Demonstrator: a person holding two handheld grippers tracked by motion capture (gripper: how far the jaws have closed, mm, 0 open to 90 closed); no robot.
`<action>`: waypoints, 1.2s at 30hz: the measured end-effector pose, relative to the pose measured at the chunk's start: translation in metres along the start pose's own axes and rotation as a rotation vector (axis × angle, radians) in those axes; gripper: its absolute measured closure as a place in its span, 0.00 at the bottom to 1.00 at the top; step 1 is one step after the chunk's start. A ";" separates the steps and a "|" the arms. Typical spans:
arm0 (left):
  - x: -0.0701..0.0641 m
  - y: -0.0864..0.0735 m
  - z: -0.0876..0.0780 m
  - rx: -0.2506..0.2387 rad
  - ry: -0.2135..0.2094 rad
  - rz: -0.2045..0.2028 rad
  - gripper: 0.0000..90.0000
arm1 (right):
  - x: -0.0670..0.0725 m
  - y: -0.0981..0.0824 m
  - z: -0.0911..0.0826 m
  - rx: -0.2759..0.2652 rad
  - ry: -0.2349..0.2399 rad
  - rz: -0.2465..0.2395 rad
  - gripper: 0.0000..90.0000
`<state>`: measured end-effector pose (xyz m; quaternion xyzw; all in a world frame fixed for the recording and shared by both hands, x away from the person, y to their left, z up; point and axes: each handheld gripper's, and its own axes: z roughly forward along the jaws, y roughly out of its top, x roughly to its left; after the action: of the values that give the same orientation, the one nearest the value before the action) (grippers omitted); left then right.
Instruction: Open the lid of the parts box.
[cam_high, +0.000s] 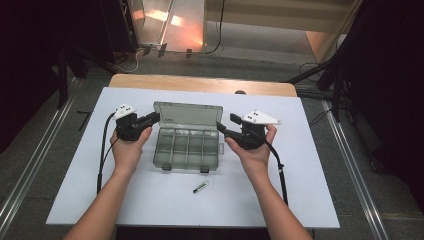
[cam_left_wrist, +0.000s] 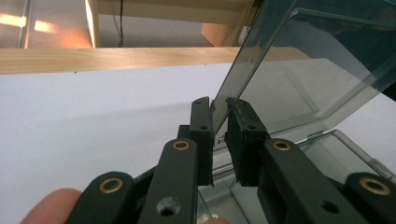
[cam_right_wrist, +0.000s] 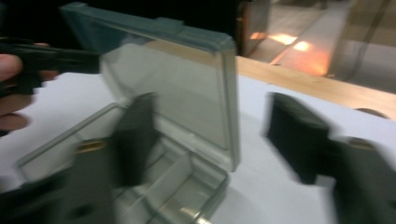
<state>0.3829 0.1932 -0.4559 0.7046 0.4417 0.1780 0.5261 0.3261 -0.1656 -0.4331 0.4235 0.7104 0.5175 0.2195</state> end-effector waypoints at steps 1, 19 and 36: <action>0.000 0.000 0.000 0.000 0.001 0.000 0.89 | 0.001 0.000 0.002 -0.003 -0.032 0.001 0.13; 0.002 -0.001 0.002 -0.010 -0.002 -0.011 0.89 | -0.004 -0.020 0.046 0.099 -0.159 0.140 0.78; 0.003 -0.006 0.019 0.013 0.065 -0.002 0.89 | -0.003 -0.011 0.061 0.124 -0.210 0.125 0.97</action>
<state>0.3956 0.1844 -0.4689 0.7013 0.4606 0.1974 0.5070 0.3692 -0.1358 -0.4661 0.5317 0.6862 0.4381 0.2334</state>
